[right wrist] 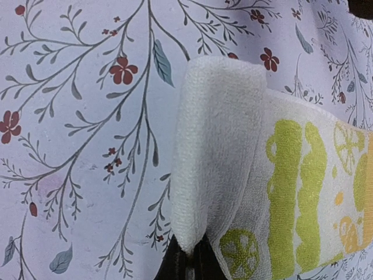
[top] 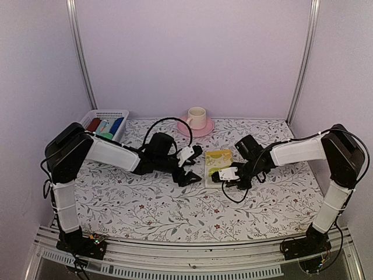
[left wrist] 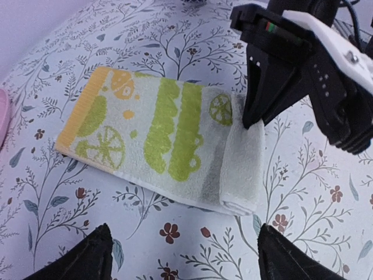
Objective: Roll the towels
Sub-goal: Roll the towel at the center of the board.
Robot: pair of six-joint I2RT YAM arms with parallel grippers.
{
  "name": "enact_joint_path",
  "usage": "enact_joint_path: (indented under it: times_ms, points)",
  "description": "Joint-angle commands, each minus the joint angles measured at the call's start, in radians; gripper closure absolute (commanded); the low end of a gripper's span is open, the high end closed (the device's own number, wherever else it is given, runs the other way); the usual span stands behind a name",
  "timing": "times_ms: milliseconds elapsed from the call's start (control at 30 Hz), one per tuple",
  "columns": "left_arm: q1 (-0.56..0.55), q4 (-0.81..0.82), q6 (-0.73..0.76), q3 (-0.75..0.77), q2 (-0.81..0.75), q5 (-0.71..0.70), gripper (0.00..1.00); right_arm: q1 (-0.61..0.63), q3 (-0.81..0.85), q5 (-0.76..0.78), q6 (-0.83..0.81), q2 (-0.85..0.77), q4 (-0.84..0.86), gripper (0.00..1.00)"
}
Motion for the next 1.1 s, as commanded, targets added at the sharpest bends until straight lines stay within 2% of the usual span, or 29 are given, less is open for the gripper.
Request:
enact_joint_path:
  times_ms: [0, 167, 333, 533, 700, 833, 1067]
  points:
    - [-0.024, 0.151, 0.12, -0.093, -0.056, 0.005, 0.17, -0.032, 0.077, -0.138, 0.05, 0.025, -0.185, 0.96]
    - [-0.097, 0.206, 0.249, -0.156, -0.061, -0.048, 0.19, -0.078, 0.159, -0.247, 0.06, 0.048, -0.314, 0.96]
    - [-0.14, 0.24, 0.302, -0.139, -0.032, -0.124, 0.16, -0.084, 0.197, -0.282, 0.046, 0.087, -0.386, 0.96]
    - [-0.162, 0.233, 0.344, -0.094, 0.033, -0.129, 0.16, -0.091, 0.208, -0.263, 0.047, 0.135, -0.398, 0.96]
    - [-0.181, 0.148, 0.386, -0.034, 0.081, -0.123, 0.21, -0.094, 0.216, -0.269, 0.05, 0.157, -0.404, 0.96]
    - [-0.194, 0.144, 0.41, -0.023, 0.101, -0.134, 0.22, -0.096, 0.221, -0.271, 0.05, 0.162, -0.407, 0.96]
    - [-0.225, 0.13, 0.452, -0.012, 0.127, -0.171, 0.3, -0.111, 0.227, -0.291, 0.052, 0.175, -0.431, 0.96]
